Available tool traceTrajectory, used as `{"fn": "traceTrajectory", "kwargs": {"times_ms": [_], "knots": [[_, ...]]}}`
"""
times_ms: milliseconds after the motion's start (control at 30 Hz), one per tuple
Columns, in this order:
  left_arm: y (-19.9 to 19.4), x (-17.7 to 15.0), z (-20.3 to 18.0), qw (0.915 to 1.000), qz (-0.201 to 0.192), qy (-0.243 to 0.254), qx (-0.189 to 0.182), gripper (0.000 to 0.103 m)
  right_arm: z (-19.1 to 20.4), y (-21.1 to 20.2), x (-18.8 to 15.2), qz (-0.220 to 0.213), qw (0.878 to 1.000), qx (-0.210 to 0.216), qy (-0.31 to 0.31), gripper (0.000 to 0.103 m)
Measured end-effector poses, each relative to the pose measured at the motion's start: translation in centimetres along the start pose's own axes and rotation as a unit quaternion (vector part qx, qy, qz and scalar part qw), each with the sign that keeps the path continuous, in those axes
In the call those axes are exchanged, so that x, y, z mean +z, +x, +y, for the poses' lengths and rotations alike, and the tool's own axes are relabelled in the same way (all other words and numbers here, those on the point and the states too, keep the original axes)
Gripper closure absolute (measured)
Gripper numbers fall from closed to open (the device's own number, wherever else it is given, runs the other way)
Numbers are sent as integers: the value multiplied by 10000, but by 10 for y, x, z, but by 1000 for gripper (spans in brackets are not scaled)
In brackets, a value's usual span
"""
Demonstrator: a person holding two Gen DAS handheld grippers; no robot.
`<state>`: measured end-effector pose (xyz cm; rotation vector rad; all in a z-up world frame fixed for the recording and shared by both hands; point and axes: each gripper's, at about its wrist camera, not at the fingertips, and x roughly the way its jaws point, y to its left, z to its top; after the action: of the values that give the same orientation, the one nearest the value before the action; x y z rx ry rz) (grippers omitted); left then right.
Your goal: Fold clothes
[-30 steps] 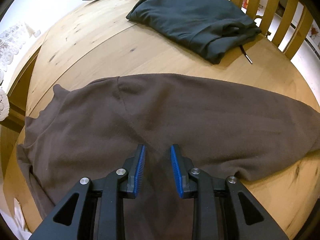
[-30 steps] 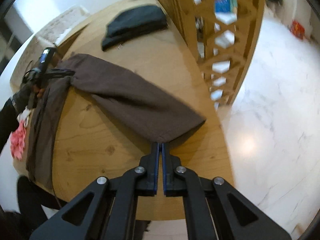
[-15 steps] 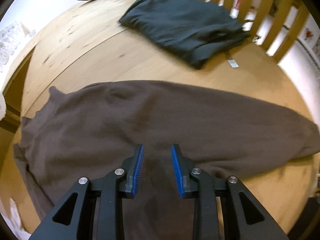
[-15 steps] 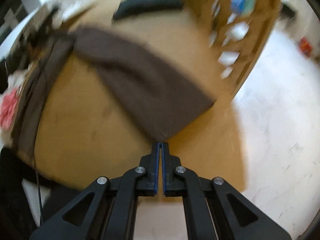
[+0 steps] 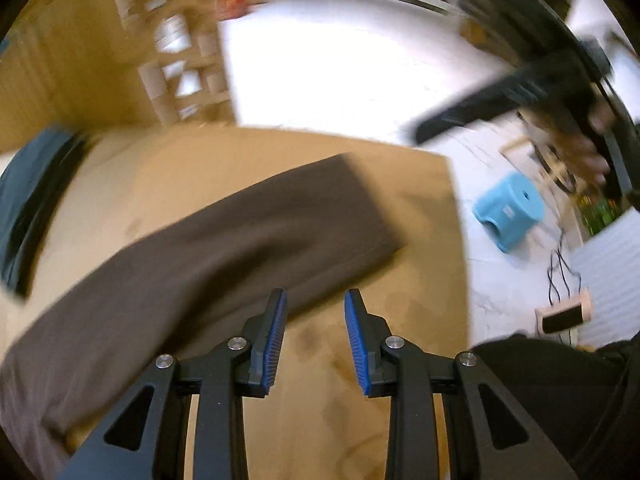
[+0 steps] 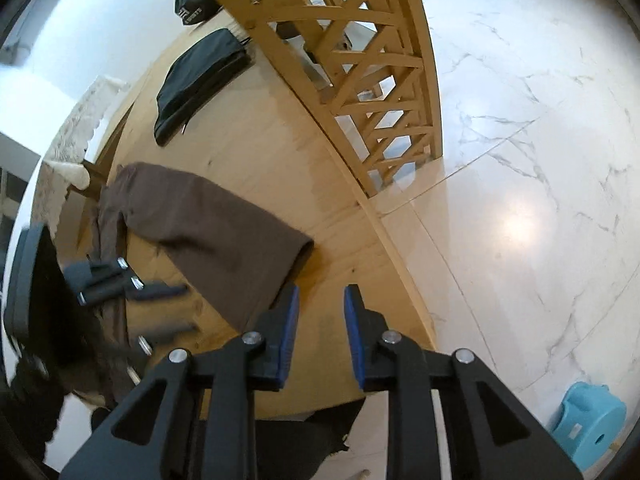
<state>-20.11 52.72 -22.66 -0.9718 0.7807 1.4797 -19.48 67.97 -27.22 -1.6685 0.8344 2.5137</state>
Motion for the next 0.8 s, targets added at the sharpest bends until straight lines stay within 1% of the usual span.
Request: {"fn": "traceTrajectory", "kwargs": {"times_ms": [33, 67, 167, 233, 367, 400, 433, 500, 567, 600, 633, 667, 733, 800], "knots": [[7, 7, -10, 9999, -5, 104, -6, 68, -4, 1, 1, 1, 10000, 4, 43, 80], [12, 14, -14, 9999, -3, 138, 37, 66, -7, 2, 1, 1, 10000, 12, 85, 80], [28, 32, -21, 9996, 8, 178, 207, 65, -15, 5, 6, -35, 9996, 132, 245, 80], [44, 48, -18, 9987, 93, 124, 492, 64, -22, 4, 10, -69, 9991, 198, 364, 80], [59, 60, -17, 9960, 254, -311, 804, 63, -34, -2, 18, -188, 9983, 193, 521, 80], [63, 63, -15, 9952, 298, -423, 835, 62, -36, -3, 19, -217, 9981, 187, 549, 80], [67, 66, -13, 9942, 341, -536, 867, 57, -39, -6, 20, -249, 9980, 160, 558, 80], [72, 70, -6, 9923, 390, -850, 806, 56, -41, -9, 21, -285, 9980, 122, 557, 80], [73, 70, 0, 9916, 324, -973, 788, 67, -44, -12, 22, -323, 9978, 94, 575, 80], [72, 69, 3, 9915, 267, -997, 792, 85, -45, -13, 23, -344, 9976, 84, 593, 80], [70, 67, 6, 9914, 204, -1015, 800, 97, -45, -13, 25, -346, 9974, 118, 616, 80], [65, 63, 12, 9905, 109, -1199, 657, 97, -45, -13, 28, -347, 9973, 152, 633, 80], [51, 54, 25, 9857, -99, -1659, 284, 98, -37, -11, 37, -320, 9978, 239, 537, 80], [14, 38, 27, 9779, -677, -1966, 197, 98, -22, -4, 49, -235, 9986, 318, 347, 80]]}}
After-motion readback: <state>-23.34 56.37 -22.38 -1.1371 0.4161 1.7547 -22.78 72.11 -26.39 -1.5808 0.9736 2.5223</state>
